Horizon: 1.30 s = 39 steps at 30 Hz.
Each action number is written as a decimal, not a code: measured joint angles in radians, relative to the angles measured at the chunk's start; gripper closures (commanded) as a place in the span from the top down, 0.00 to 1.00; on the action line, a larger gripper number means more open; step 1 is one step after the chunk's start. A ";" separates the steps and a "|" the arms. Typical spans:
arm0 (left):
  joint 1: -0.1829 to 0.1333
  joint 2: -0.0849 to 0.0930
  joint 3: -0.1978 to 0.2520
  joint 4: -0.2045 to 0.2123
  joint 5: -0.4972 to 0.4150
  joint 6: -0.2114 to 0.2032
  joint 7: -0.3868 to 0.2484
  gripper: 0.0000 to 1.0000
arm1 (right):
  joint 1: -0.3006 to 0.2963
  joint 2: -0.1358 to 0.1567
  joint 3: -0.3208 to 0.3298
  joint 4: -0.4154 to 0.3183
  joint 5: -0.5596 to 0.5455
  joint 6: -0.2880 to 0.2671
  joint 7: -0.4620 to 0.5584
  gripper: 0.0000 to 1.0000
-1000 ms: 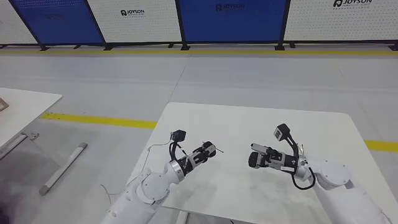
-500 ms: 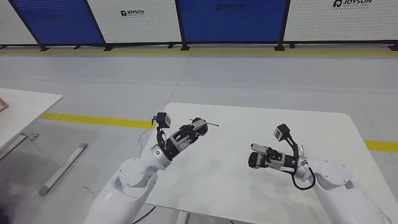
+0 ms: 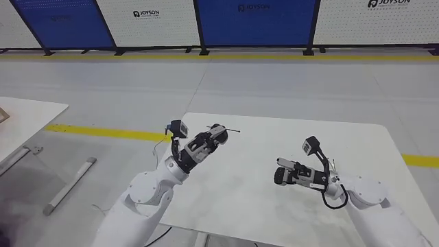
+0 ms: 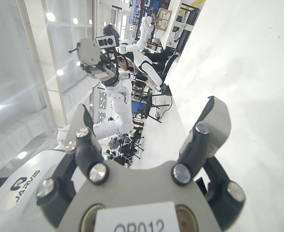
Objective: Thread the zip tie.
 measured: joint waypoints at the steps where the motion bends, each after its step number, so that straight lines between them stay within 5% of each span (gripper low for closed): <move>1: 0.003 0.000 -0.011 -0.010 -0.047 0.005 -0.010 0.00 | 0.000 0.000 0.000 0.000 0.000 0.000 0.000 1.00; 4: 0.006 0.000 -0.025 -0.020 -0.101 0.017 -0.024 0.00 | 0.000 0.000 0.000 0.000 0.000 0.000 0.000 1.00; 15: 0.004 -0.001 -0.013 -0.011 -0.072 0.031 -0.023 0.00 | 0.000 0.000 0.000 0.000 0.000 0.000 0.000 1.00; 23: -0.003 0.001 0.055 0.087 0.149 0.061 -0.045 0.00 | 0.000 0.000 0.000 0.000 0.000 0.000 0.000 1.00; 31: -0.012 -0.002 0.123 0.190 0.317 0.034 -0.022 0.00 | 0.000 0.000 0.000 0.000 0.000 0.000 0.000 1.00; 39: -0.013 -0.002 0.125 0.192 0.318 0.034 -0.021 0.00 | 0.000 0.000 0.000 0.000 0.000 0.000 0.000 1.00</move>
